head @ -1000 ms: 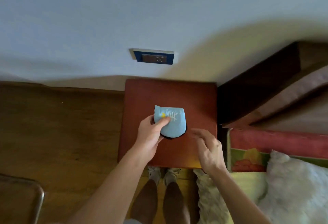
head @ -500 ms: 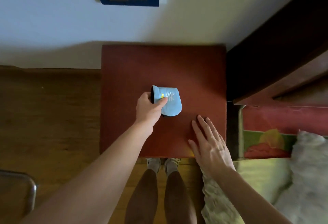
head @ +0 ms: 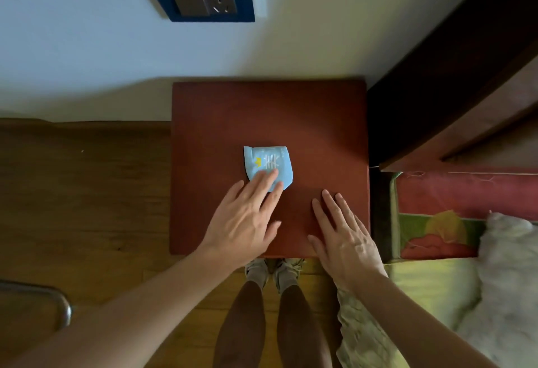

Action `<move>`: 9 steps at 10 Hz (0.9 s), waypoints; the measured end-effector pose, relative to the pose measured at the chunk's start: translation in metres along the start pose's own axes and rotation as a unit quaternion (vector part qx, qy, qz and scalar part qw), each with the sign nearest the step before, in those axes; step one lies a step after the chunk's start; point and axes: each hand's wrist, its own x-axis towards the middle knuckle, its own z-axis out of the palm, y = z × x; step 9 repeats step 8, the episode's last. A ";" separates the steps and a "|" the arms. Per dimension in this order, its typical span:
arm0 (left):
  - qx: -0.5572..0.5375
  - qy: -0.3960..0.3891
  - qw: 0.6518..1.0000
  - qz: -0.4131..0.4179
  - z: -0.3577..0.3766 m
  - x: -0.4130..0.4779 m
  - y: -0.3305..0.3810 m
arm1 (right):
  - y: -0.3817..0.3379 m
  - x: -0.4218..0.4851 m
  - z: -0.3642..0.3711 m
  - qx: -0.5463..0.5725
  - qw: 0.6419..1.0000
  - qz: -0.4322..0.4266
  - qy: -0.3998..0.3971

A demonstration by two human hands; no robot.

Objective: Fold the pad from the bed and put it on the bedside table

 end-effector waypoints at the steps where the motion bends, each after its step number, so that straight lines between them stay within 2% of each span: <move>1: 0.011 -0.054 0.998 -0.004 0.010 -0.005 -0.002 | -0.002 -0.001 -0.001 -0.011 1.000 0.008 0.001; 5: 0.025 -0.065 0.997 -0.023 0.018 0.025 -0.011 | -0.005 -0.003 0.007 -0.015 1.000 0.016 0.002; 6: 0.031 -0.076 0.996 -0.032 0.011 0.024 -0.006 | -0.007 -0.005 0.000 -0.014 1.000 0.010 -0.019; 7: 0.016 -0.068 0.997 -0.043 -0.022 0.025 -0.004 | -0.008 0.000 -0.032 0.003 0.999 0.008 -0.045; 8: 0.009 -0.007 0.998 -0.062 -0.070 0.014 0.000 | -0.019 0.002 -0.075 0.031 0.999 0.006 -0.018; 9: 0.009 -0.007 0.998 -0.062 -0.070 0.014 0.000 | -0.019 0.002 -0.075 0.031 0.999 0.006 -0.018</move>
